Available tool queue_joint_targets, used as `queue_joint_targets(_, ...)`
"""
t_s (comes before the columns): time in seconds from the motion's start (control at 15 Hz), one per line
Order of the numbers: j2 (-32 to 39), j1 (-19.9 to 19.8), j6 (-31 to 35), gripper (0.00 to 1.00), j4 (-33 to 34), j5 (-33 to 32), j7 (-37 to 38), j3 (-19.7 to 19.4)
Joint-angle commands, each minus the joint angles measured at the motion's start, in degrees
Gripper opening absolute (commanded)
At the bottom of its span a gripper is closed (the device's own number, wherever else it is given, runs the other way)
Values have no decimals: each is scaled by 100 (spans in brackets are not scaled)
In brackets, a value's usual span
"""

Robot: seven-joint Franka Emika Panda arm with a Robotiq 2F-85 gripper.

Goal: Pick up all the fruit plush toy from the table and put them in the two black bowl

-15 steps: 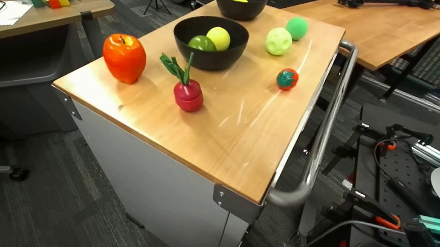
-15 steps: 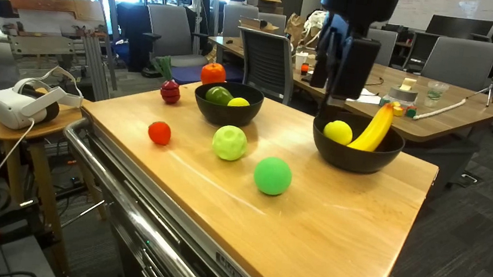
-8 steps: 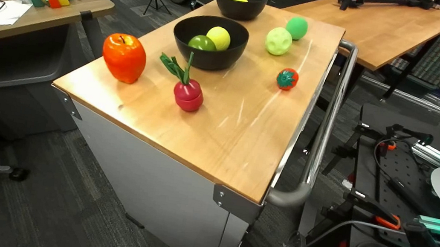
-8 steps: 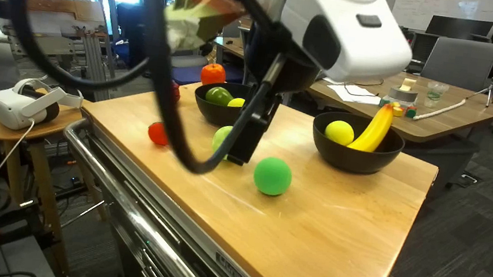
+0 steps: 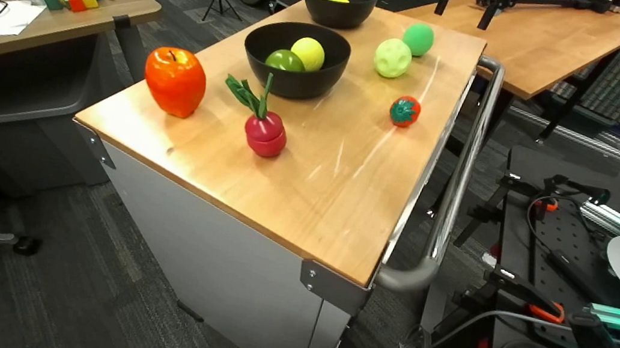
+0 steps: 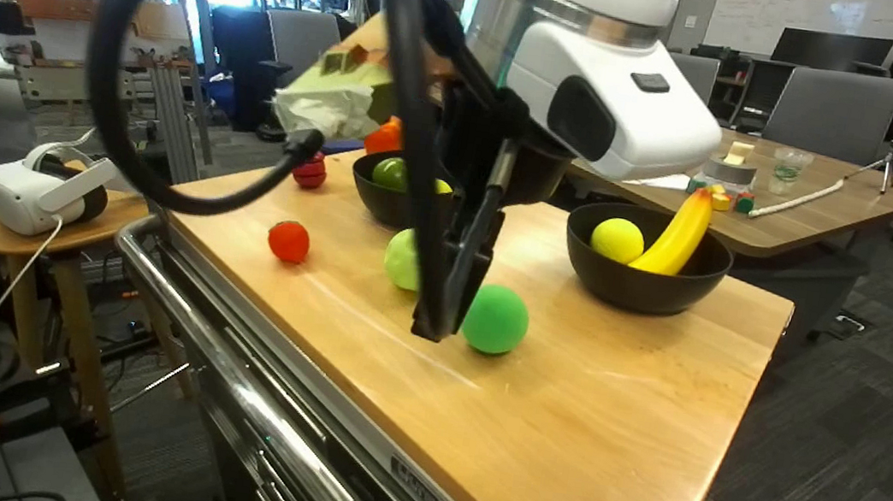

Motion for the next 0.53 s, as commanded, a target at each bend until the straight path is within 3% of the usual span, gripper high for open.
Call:
queue_joint_targets(0.0,470,68,444,100,279,-485,174,80)
queue_joint_targets(0.47,1032,132,851,100,701,-104,96,176)
